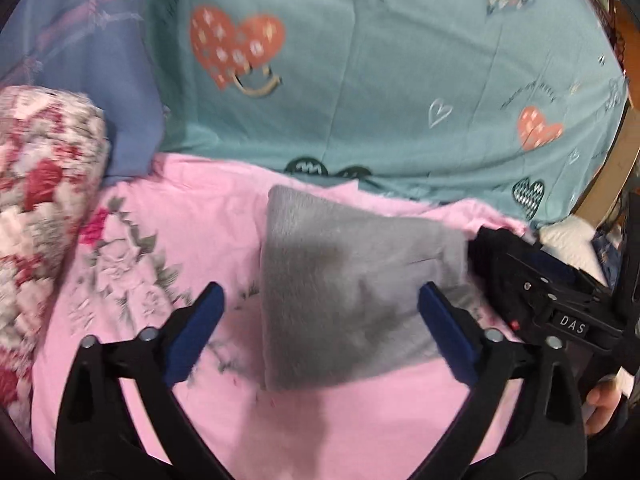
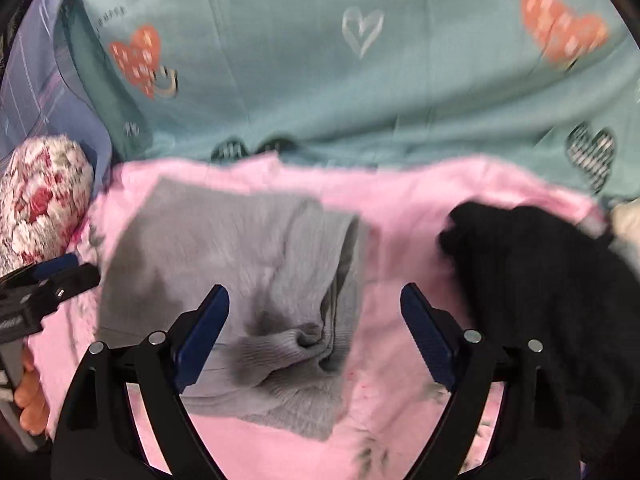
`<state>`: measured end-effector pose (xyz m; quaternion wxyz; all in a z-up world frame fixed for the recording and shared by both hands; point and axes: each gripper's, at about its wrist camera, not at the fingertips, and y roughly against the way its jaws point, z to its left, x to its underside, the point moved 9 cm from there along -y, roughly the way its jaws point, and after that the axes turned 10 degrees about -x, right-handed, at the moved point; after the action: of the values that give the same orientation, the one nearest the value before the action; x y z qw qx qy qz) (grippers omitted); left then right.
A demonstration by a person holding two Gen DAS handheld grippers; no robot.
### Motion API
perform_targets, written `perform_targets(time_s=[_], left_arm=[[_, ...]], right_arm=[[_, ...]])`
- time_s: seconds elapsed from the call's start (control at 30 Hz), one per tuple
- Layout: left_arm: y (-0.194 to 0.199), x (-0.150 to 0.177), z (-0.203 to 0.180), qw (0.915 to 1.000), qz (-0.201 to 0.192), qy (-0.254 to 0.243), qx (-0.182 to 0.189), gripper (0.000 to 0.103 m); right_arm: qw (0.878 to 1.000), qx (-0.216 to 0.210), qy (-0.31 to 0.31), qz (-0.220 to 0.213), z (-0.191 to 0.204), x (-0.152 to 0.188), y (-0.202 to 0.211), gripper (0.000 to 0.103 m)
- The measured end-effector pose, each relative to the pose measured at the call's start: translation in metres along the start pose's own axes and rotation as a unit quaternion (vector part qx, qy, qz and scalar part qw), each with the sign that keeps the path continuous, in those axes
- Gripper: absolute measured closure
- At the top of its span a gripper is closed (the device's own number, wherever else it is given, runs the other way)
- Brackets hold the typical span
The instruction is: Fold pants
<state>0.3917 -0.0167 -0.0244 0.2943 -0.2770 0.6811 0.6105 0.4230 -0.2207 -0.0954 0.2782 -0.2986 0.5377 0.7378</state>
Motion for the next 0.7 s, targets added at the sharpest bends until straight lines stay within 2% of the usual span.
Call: perform_targets(time_s=[0.07, 0.13, 0.2, 0.27, 0.37, 0.5, 0.6, 0.7], left_arm=[[0.040, 0.009, 0.000, 0.9995, -0.015, 0.005, -0.027, 0.002], [0.076, 0.027, 0.005, 0.9976, -0.032, 0.002, -0.061, 0.002], [0.101, 0.049, 0.009, 0.9959, -0.043, 0.004, -0.080, 0.002], [0.117, 0.071, 0.012, 0.9953, -0.053, 0.015, -0.079, 0.002], [0.118, 0.100, 0.014, 0.9945, -0.055, 0.016, -0.087, 0.002], [0.097, 0.126, 0.005, 0.9939, -0.048, -0.011, -0.099, 0.002], [0.076, 0.137, 0.002, 0.9941, -0.033, -0.021, -0.102, 0.002], [0.065, 0.144, 0.003, 0.9933, -0.025, -0.025, -0.110, 0.002]], right_arm=[[0.999, 0.008, -0.005, -0.033, 0.014, -0.010, 0.045, 0.003], [0.998, 0.017, -0.011, -0.057, 0.024, -0.009, 0.082, 0.001], [0.997, 0.035, -0.013, -0.074, 0.033, 0.004, 0.118, 0.001], [0.996, 0.047, -0.016, -0.075, 0.038, 0.026, 0.138, 0.001], [0.995, 0.062, -0.025, -0.072, 0.041, 0.073, 0.160, 0.001], [0.993, 0.087, -0.020, -0.072, 0.040, 0.121, 0.169, 0.001], [0.993, 0.093, -0.030, -0.064, 0.037, 0.143, 0.168, 0.001], [0.994, 0.089, -0.028, -0.062, 0.037, 0.151, 0.162, 0.001]])
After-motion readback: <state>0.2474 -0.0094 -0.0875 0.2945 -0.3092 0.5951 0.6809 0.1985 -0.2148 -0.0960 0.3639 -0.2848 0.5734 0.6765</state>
